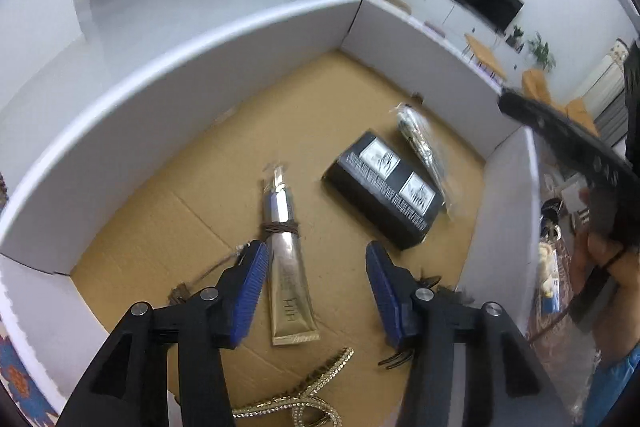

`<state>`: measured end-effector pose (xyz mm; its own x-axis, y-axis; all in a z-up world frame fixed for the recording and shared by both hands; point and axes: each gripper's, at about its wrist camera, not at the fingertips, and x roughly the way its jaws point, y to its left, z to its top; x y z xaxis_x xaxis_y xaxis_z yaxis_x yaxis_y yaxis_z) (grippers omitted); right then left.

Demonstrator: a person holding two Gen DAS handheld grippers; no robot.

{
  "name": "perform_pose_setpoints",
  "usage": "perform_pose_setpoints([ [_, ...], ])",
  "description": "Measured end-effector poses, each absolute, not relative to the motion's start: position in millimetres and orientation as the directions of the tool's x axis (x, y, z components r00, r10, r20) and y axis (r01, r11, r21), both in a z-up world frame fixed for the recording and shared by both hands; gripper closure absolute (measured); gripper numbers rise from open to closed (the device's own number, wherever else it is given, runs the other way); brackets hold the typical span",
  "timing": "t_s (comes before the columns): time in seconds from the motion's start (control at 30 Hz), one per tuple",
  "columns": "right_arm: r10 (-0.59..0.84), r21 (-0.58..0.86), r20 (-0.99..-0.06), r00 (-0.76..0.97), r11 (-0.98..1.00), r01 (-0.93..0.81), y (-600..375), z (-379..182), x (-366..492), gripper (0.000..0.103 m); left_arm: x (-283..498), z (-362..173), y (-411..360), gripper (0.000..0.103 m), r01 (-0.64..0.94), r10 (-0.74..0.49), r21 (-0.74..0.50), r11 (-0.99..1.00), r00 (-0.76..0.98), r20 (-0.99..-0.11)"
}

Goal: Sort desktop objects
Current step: 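Carry the gold tube and swab bag into the cardboard bin and open both tools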

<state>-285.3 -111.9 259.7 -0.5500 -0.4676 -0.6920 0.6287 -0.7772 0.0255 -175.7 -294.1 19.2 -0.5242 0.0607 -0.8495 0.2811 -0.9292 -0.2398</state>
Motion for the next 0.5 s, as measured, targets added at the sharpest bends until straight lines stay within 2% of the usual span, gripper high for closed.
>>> perform_pose_setpoints([
  [0.07,-0.487,0.034,-0.664,-0.567,-0.778,0.628,-89.2,268.0,-269.5,0.011,-163.3,30.8,-287.3,0.04,0.282,0.023,-0.217,-0.935,-0.56,-0.828],
  [0.17,-0.49,0.02,-0.622,-0.611,-0.79,0.613,-30.8,275.3,-229.4,0.002,-137.6,55.1,-262.5,0.04,0.242,0.025,-0.224,-0.944,-0.624,-0.781],
  [0.3,-0.41,-0.022,-0.574,-0.709,-0.858,0.514,79.0,259.4,-166.0,0.0,-94.9,90.3,-206.9,0.034,0.112,0.068,-0.204,-0.973,-0.7,-0.711],
  [0.37,-0.331,-0.045,-0.589,-0.738,-0.898,0.438,134.8,234.4,-137.1,0.0,-73.1,101.1,-171.8,0.012,0.029,0.114,-0.195,-0.98,-0.726,-0.678],
  [0.43,-0.234,-0.062,-0.638,-0.734,-0.934,0.352,182.2,203.9,-110.9,0.0,-51.4,106.4,-131.6,0.0,-0.07,0.168,-0.177,-0.982,-0.75,-0.639],
  [0.5,-0.168,-0.054,-0.71,-0.684,-0.955,0.291,217.7,171.4,-94.0,0.0,-41.9,95.7,-86.9,0.0,-0.159,0.214,-0.143,-0.977,-0.738,-0.64],
])
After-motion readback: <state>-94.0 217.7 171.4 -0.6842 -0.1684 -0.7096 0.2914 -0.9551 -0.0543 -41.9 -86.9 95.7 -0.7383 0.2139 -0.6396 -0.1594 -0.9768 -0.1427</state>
